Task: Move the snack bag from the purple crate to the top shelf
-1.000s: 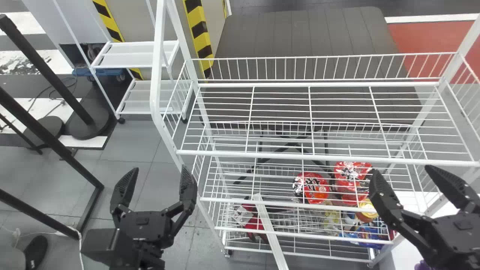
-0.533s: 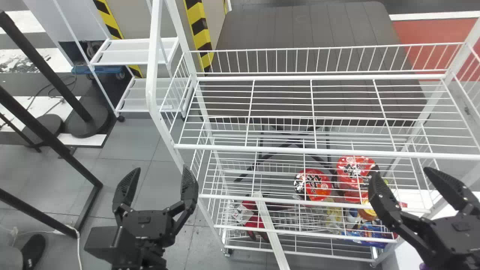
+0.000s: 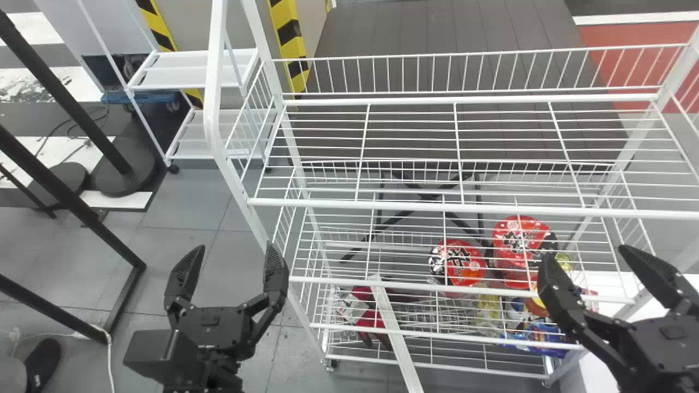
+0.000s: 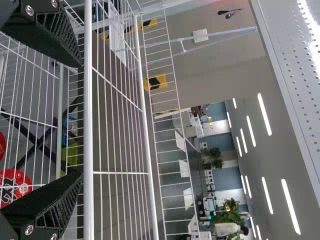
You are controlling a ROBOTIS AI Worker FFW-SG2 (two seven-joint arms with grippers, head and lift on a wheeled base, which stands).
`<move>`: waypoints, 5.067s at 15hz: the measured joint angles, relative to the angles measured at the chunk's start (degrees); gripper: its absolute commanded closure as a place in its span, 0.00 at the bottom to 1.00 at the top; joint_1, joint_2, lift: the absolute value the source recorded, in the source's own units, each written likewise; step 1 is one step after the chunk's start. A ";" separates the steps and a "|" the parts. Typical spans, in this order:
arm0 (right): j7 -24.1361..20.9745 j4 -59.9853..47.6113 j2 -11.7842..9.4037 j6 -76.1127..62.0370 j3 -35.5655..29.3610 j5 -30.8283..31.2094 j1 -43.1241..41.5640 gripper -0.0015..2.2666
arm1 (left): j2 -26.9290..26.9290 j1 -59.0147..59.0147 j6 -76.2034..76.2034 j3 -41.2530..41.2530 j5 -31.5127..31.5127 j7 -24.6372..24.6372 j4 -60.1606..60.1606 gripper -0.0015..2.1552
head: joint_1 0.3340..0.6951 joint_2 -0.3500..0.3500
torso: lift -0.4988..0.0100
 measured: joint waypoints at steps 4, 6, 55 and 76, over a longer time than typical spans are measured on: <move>-1.20 -0.03 -0.03 -0.39 0.00 0.67 0.28 0.01 | -0.03 0.09 -0.17 -0.10 0.00 0.00 0.26 0.00 | 1.00 0.70 | 0.75; -1.46 -0.03 -0.04 -0.92 0.00 1.08 0.38 0.01 | -0.06 0.15 -0.18 -0.13 -0.01 0.00 0.28 0.00 | 1.00 0.69 | 0.73; -2.22 0.43 -0.38 -2.50 0.36 2.03 1.09 0.01 | -0.01 0.53 -1.50 -0.54 -0.36 0.08 0.85 0.00 | 1.00 0.69 | 0.35; -2.22 1.40 -0.38 -2.85 0.59 1.85 0.87 0.01 | -0.12 0.52 -1.60 -0.62 -0.27 0.09 1.08 0.00 | 1.00 0.69 | 0.19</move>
